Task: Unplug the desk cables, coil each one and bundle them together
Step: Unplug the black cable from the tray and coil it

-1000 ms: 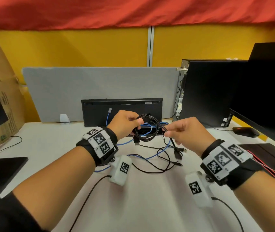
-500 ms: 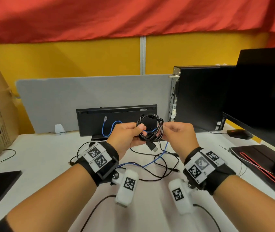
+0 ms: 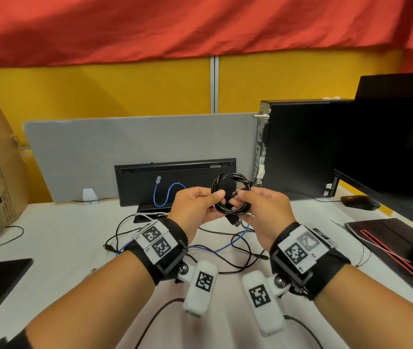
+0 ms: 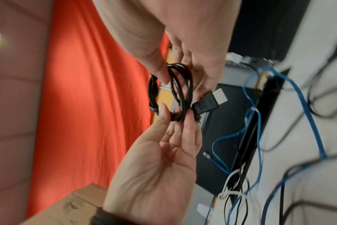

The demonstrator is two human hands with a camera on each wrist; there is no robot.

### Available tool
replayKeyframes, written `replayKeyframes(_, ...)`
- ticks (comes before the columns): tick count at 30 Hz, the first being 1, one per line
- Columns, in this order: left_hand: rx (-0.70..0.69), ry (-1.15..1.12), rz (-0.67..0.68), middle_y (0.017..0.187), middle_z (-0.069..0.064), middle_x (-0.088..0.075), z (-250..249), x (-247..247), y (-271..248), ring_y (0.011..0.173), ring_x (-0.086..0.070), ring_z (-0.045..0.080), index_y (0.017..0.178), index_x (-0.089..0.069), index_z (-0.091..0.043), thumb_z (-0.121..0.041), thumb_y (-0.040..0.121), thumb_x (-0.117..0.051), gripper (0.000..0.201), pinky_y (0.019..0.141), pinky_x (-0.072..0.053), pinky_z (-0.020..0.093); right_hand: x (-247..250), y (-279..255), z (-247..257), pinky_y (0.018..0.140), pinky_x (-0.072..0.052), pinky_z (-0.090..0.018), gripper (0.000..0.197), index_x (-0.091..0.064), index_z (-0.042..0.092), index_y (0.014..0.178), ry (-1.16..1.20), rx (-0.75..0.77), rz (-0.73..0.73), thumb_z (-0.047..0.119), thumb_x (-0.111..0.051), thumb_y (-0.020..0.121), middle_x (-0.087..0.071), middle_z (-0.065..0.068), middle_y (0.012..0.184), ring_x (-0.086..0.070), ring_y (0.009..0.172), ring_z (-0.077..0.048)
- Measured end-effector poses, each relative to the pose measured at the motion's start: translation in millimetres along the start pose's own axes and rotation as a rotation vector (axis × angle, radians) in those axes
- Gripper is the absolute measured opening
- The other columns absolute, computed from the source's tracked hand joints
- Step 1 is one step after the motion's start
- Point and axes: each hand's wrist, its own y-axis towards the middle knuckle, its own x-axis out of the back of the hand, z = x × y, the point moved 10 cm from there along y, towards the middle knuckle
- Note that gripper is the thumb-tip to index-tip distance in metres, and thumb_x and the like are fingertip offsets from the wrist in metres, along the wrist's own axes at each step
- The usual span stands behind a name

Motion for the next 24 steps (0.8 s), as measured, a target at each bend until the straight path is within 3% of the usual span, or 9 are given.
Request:
replayKeyframes(4,-0.021,0.037,-0.051,0.097,0.026,-0.07,1,3,0,0.086,-0.073,0.031,0.103,-0.063,0.009,-0.006,0.092,-0.062,0.018,0.068,-0.061,0.032,-7,-2,-9,0.081,-0.057,-0.038,0.015,-0.066,-0.005,0.103,0.132,-0.067,0.043,0.0,-0.059,0.091,-0.066,-0.016,0.083,-0.065,0.074,-0.021)
replayKeyframes(8,-0.005,0.04,-0.051,0.1,0.024,-0.07,6,5,3,0.089,-0.072,0.03,0.104,-0.064,0.004,-0.009,0.094,-0.06,0.017,0.066,-0.06,0.03,-16,-4,-6,0.079,-0.055,-0.034,0.025,-0.061,-0.011,0.112,0.184,-0.051,0.118,0.004,-0.058,0.093,-0.063,-0.017,0.087,-0.062,0.075,-0.021)
replayKeyframes(11,0.041,0.006,-0.024,0.094,0.02,-0.07,11,7,4,0.081,-0.072,0.024,0.096,-0.064,0.001,-0.011,0.095,-0.059,0.013,0.062,-0.058,0.027,-22,-6,-4,0.097,-0.051,-0.044,0.028,-0.057,-0.013,0.118,0.237,-0.061,0.193,0.003,-0.054,0.095,-0.063,-0.025,0.106,-0.063,0.094,-0.03)
replayKeyframes(13,0.065,-0.012,0.011,0.091,0.016,-0.071,12,6,4,0.079,-0.071,0.02,0.094,-0.065,-0.002,-0.013,0.095,-0.059,0.013,0.062,-0.057,0.026,-25,-7,-3,0.1,-0.049,-0.045,0.027,-0.057,-0.014,0.117,0.268,-0.08,0.234,0.002,-0.05,0.097,-0.062,-0.027,0.11,-0.061,0.101,-0.033)
replayKeyframes(16,0.097,-0.037,0.062,0.094,0.017,-0.071,14,4,5,0.084,-0.072,0.022,0.094,-0.066,-0.003,-0.013,0.095,-0.059,0.012,0.066,-0.057,0.026,-31,-8,-1,0.099,-0.048,-0.045,0.022,-0.057,-0.012,0.106,0.332,-0.107,0.286,0.002,-0.043,0.099,-0.062,-0.026,0.105,-0.06,0.104,-0.037)
replayKeyframes(19,0.123,-0.079,0.104,0.095,0.017,-0.071,15,3,3,0.085,-0.072,0.023,0.095,-0.066,-0.003,-0.014,0.095,-0.06,0.012,0.068,-0.058,0.027,-37,-10,1,0.085,-0.053,-0.039,0.022,-0.056,-0.01,0.107,0.387,-0.128,0.334,0.003,-0.039,0.1,-0.068,-0.011,0.074,-0.068,0.082,-0.026)
replayKeyframes(21,0.132,-0.079,0.121,0.094,0.016,-0.071,14,4,3,0.085,-0.072,0.024,0.096,-0.066,-0.004,-0.014,0.094,-0.06,0.012,0.069,-0.058,0.028,-37,-10,-1,0.078,-0.052,-0.035,0.02,-0.054,-0.007,0.105,0.433,-0.149,0.33,0.004,-0.038,0.1,-0.059,-0.007,0.065,-0.061,0.068,-0.019)
replayKeyframes(24,0.148,-0.072,0.14,0.093,0.013,-0.072,14,8,3,0.088,-0.072,0.025,0.096,-0.066,-0.008,-0.016,0.095,-0.06,0.01,0.07,-0.058,0.031,-40,-10,-3,0.073,-0.053,-0.034,0.016,-0.051,-0.001,0.1,0.451,-0.176,0.352,0.008,-0.038,0.102,-0.05,-0.005,0.064,-0.049,0.062,-0.018)
